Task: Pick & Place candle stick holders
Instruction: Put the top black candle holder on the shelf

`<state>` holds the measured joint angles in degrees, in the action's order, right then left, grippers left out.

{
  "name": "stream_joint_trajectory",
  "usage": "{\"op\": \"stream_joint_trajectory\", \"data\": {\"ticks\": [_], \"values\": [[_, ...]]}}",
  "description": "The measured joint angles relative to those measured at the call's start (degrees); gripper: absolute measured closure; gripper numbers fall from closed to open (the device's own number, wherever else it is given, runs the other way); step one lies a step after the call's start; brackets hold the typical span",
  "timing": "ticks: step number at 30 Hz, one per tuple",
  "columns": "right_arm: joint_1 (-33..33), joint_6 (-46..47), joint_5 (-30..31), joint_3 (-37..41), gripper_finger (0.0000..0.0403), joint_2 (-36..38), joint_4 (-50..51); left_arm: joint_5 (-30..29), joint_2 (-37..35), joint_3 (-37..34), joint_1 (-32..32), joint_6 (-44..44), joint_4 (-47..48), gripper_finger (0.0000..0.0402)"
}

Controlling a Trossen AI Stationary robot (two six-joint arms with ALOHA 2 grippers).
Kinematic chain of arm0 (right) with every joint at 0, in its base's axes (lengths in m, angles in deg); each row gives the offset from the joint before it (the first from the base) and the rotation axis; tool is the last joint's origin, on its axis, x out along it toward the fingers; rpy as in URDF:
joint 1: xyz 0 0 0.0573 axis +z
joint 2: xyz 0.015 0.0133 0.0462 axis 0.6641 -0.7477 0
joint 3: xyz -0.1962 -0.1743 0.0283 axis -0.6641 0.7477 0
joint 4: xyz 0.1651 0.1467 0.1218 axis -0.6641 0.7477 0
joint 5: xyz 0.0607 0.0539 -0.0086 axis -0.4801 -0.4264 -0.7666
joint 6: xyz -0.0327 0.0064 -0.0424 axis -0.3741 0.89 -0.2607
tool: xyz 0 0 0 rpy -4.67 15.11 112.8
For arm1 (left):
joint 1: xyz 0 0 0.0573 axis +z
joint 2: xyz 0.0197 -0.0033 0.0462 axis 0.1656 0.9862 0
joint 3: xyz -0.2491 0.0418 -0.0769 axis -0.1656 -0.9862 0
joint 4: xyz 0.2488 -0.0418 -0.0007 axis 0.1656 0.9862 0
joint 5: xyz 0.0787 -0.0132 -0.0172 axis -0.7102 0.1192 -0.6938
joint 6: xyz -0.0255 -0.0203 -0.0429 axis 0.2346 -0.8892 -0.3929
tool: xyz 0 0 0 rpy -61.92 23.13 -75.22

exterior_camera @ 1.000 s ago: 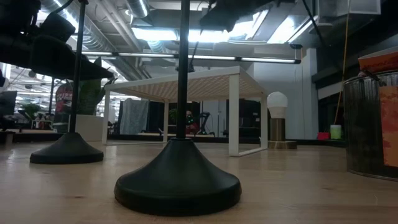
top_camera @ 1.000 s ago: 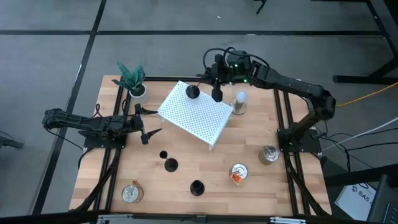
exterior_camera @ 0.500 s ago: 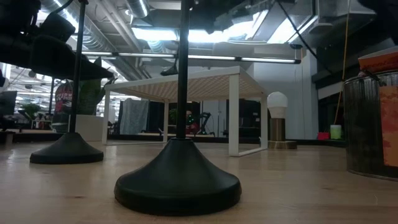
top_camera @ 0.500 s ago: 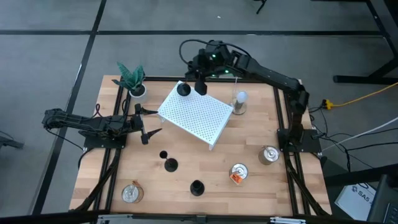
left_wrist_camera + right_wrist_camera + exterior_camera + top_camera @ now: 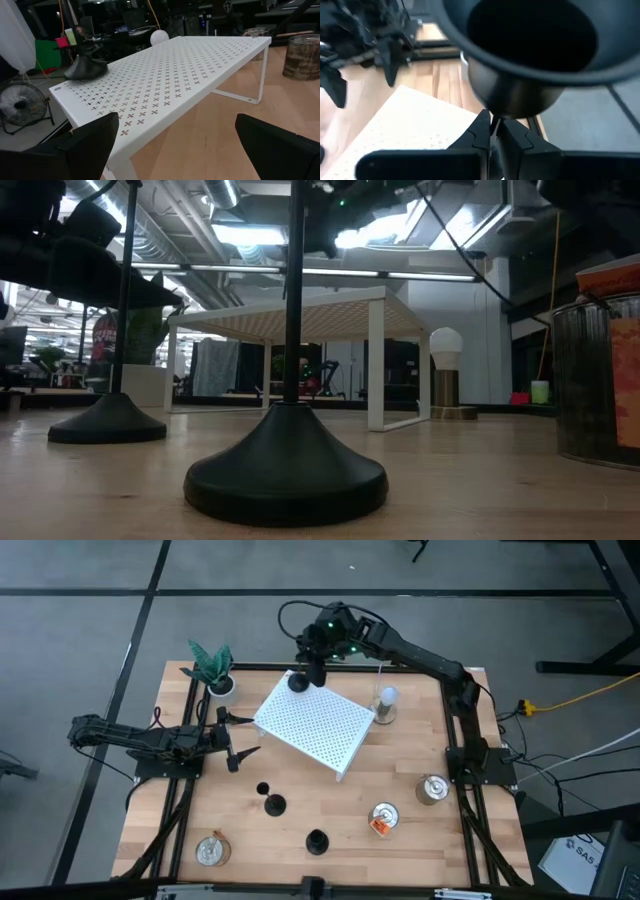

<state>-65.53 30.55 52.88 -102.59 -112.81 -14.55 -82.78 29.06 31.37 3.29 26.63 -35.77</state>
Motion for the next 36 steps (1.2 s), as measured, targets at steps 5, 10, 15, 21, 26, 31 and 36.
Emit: {"op": "stream_joint_trajectory", "data": {"ticks": [5, 10, 15, 21, 26, 31, 36], "values": [[-0.3, 0.5, -1.4, 0.0, 0.0384, -0.6, -1.0, 0.0, 0.0, 0.0, 0.0, 0.0, 0.0, 0.0002], [-0.3, 0.6, -1.5, 0.0, 0.0384, -0.5, -1.0, 0.0, 0.0, 0.0, 0.0, 0.0, 0.0, 0.0001], [-0.2, 0.6, -1.9, 0.0, 0.0384, -0.5, -1.0, 0.1, 0.0, 0.0, 0.0, 0.0, 0.0, 0.0001], [0.2, 0.2, -2.1, -1.1, 0.0383, -0.5, 0.5, 0.1, 0.0, 0.0, 0.0, 0.0, 0.0, 0.0001], [0.6, 0.4, -2.1, -2.5, 0.0383, -0.4, 0.7, 0.2, 0.0, 0.0, 0.0, 0.0, 0.0, 0.0001], [0.6, 0.4, -2.1, -2.3, 0.0383, -0.4, 1.0, 0.2, 0.0, 0.0, 0.0, 0.0, 0.0, 0.0001], [0.9, 0.6, -2.1, -2.2, 0.0383, -0.4, 1.4, 0.2, 0.0, 0.0, 0.0, 0.0, 0.0, 0.0001]]}}
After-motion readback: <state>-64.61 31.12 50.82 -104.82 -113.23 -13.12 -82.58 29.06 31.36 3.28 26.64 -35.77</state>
